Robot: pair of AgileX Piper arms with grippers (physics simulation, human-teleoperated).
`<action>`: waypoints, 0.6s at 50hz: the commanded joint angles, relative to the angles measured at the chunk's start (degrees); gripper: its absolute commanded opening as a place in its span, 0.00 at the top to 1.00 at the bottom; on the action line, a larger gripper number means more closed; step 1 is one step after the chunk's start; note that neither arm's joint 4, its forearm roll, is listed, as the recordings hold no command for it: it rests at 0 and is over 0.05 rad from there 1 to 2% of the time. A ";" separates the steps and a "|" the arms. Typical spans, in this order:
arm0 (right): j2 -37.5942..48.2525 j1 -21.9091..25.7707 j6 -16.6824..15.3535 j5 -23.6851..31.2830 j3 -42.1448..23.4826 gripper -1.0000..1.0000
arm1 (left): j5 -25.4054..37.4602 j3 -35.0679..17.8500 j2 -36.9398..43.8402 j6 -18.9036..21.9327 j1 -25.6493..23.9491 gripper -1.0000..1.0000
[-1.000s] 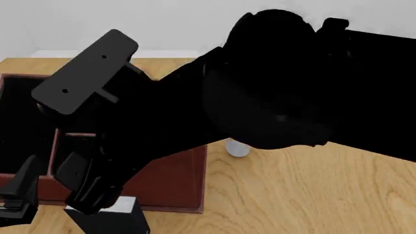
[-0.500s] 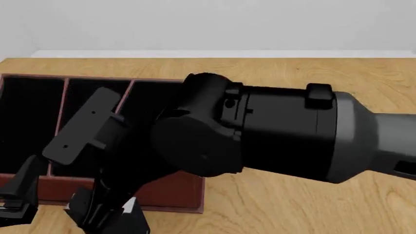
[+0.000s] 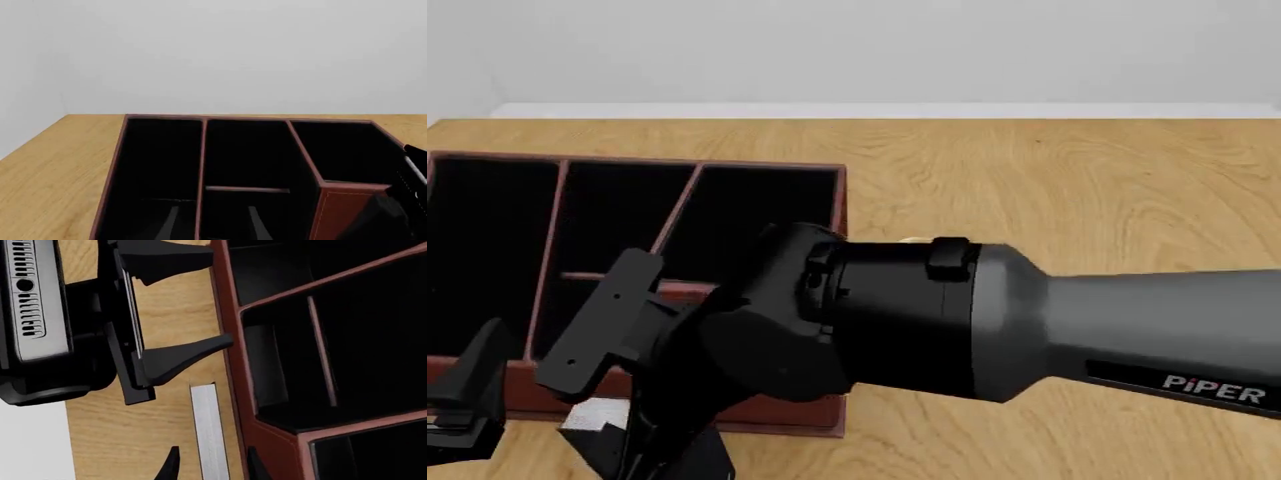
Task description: Pick up the book and place it in the front compartment of the caddy.
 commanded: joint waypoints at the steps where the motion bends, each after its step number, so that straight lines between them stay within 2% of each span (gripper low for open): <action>1: 2.52 0.08 -0.32 -0.93 0.47 0.00 | 0.00 0.00 0.00 0.00 0.00 0.00; 30: 5.41 0.58 -1.15 0.38 2.08 0.00 | 0.00 0.00 0.00 0.00 0.00 0.00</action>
